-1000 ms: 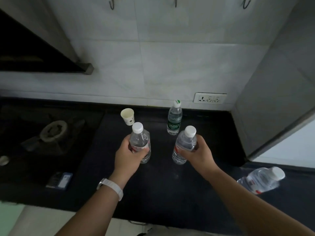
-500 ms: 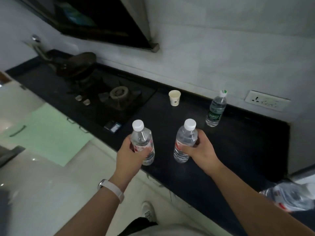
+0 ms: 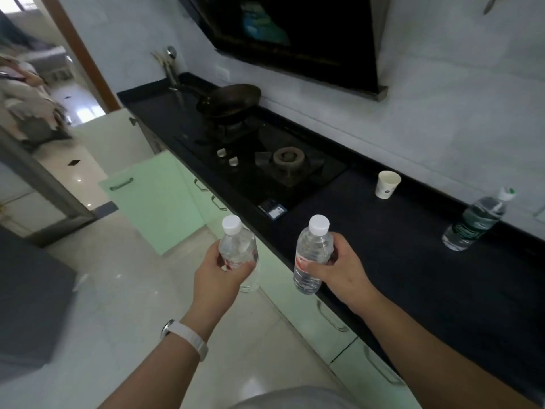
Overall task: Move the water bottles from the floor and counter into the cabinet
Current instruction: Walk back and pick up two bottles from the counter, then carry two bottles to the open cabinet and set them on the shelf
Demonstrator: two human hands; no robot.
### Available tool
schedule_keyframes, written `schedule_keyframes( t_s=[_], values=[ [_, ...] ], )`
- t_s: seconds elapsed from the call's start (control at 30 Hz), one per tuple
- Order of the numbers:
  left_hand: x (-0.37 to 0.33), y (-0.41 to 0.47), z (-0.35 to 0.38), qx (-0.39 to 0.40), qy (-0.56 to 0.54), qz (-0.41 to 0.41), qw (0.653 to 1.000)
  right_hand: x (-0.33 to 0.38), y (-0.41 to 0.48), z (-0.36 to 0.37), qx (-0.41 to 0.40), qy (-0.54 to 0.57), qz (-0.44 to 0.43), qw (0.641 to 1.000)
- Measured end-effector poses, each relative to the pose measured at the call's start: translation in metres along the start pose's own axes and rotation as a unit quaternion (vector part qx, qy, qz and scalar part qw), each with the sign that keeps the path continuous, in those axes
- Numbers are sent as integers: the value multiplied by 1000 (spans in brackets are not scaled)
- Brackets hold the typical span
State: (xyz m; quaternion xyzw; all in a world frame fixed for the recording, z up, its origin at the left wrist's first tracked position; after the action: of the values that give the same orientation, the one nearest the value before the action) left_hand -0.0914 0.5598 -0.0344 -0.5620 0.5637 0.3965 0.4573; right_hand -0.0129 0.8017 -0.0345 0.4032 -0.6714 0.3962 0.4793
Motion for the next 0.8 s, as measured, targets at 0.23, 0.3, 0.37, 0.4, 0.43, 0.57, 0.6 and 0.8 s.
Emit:
schedule_keyframes(
  t_s=[0.23,0.3,0.37,0.4,0.43,0.57,0.6,0.8],
  values=[
    [37,43,-130,-36,-49,-17,998,34,13,131,30,-43,-7,999],
    [51,55,-167,-48,-54,-23,997,44,16,168,39,-58,-10,997],
    [65,66,-202,-65,-61,-29,996,55,20,206,47,-69,-20,996],
    [71,71,-219,-73,-62,-32,995,62,21,224,50,-75,-25,996],
    [75,74,-235,-80,-63,-35,994,68,23,243,53,-80,-30,995],
    [97,85,-297,-123,-74,-43,989,87,31,316,95,-98,-40,990],
    [100,86,-308,-129,-72,-46,988,89,33,329,106,-101,-42,988],
    [123,93,-371,-187,-63,-71,978,102,54,411,181,-127,-48,974]
  ],
)
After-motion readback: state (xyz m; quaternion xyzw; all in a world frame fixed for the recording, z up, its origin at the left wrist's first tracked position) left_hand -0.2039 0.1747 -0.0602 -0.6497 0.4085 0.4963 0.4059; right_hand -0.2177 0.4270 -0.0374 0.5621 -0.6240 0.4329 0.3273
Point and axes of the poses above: each hand's wrist, its own y-axis towards the middle knuckle, its own z-axis out of the palm, x = y × z, the point moved 5 cm from there along y, towards the middle knuckle, and after that the axes turned 5 degrees about -y, right-handed, at the moved point
